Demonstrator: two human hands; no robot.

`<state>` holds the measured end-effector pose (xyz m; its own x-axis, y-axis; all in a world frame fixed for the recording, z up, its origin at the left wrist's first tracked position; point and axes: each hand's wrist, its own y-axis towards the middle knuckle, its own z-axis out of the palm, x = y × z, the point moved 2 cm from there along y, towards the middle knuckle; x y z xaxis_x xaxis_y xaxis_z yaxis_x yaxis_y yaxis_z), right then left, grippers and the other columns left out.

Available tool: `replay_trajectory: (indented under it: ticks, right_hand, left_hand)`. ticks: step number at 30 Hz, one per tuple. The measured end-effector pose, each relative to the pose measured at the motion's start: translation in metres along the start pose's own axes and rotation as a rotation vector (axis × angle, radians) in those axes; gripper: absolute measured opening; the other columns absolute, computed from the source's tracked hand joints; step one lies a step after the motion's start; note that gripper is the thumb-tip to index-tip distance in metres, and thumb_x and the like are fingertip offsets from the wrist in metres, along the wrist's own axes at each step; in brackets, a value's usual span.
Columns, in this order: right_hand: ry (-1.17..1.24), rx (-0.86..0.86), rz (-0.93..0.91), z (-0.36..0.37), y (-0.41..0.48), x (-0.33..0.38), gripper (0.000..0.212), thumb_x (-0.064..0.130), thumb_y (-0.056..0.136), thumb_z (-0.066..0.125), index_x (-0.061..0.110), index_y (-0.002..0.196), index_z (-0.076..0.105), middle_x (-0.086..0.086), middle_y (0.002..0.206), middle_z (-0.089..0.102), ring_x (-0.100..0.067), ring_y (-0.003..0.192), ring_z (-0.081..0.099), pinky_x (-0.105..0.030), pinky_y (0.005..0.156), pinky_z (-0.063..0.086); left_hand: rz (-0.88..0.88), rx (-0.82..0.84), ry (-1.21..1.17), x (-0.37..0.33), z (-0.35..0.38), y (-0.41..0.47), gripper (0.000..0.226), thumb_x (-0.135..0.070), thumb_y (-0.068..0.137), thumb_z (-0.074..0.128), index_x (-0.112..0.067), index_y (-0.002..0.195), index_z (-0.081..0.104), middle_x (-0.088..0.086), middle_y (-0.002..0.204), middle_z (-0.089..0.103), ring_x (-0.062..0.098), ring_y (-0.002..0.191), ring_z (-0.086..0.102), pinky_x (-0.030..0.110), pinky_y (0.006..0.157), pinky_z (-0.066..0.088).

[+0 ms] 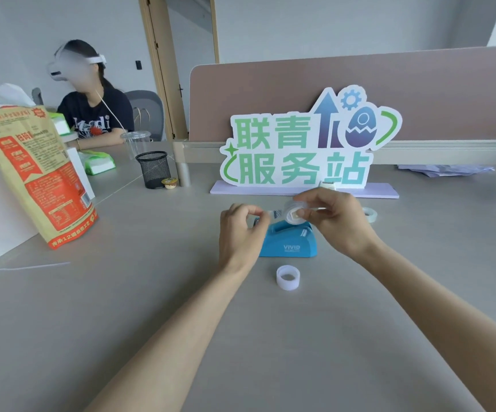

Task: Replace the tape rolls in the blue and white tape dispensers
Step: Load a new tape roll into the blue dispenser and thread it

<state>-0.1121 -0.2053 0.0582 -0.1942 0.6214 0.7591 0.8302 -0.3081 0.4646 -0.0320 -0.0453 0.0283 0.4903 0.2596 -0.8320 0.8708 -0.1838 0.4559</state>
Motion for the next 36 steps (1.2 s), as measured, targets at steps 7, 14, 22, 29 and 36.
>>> replay_trajectory:
  ticks: [7,14,22,29,36]
  right_hand:
    - [0.006,0.004,0.026,0.004,-0.001,-0.007,0.019,0.012,0.087,0.068,0.022,0.103,0.071,0.0,0.1,0.071,-0.019,0.098,0.066,-0.029,0.087,0.055]
    - [-0.099,0.054,-0.024,0.008,-0.004,-0.006,0.018,0.011,0.086,0.067,0.021,0.1,0.072,0.005,0.1,0.072,-0.009,0.098,0.065,-0.007,0.078,0.049]
    - [-0.205,0.097,-0.053,0.007,-0.005,0.0,0.027,0.007,0.087,0.057,0.019,0.107,0.071,0.009,0.108,0.07,-0.006,0.099,0.058,-0.007,0.08,0.042]
    - [-0.362,0.09,-0.142,0.003,0.0,0.006,0.03,0.007,0.086,0.053,0.019,0.105,0.073,0.004,0.114,0.064,-0.01,0.094,0.056,-0.018,0.082,0.039]
    - [-0.415,0.169,-0.188,0.011,-0.001,-0.001,0.032,0.014,0.094,0.054,0.02,0.123,0.065,0.003,0.128,0.065,-0.014,0.12,0.057,-0.015,0.095,0.036]
  left_hand:
    - [-0.001,-0.019,-0.029,0.011,0.005,0.003,0.01,-0.025,0.087,0.063,-0.018,0.081,0.064,-0.014,0.085,0.058,0.015,0.098,0.056,0.021,0.08,0.038]
    - [-0.036,-0.001,-0.084,0.013,0.003,0.001,0.008,-0.021,0.087,0.063,-0.015,0.083,0.065,-0.007,0.089,0.061,0.0,0.081,0.056,0.0,0.066,0.037]
    - [-0.052,0.035,-0.083,0.012,0.001,-0.001,0.012,-0.02,0.086,0.065,-0.026,0.077,0.06,-0.011,0.088,0.058,-0.002,0.081,0.056,0.0,0.066,0.038]
    - [-0.051,0.029,-0.083,0.015,0.003,0.0,0.003,-0.018,0.086,0.063,-0.019,0.083,0.062,-0.005,0.092,0.062,-0.002,0.08,0.056,0.004,0.066,0.038]
    - [-0.027,0.029,-0.064,0.016,0.004,0.001,0.008,-0.015,0.085,0.063,-0.021,0.08,0.061,-0.004,0.094,0.061,-0.003,0.08,0.056,0.002,0.068,0.039]
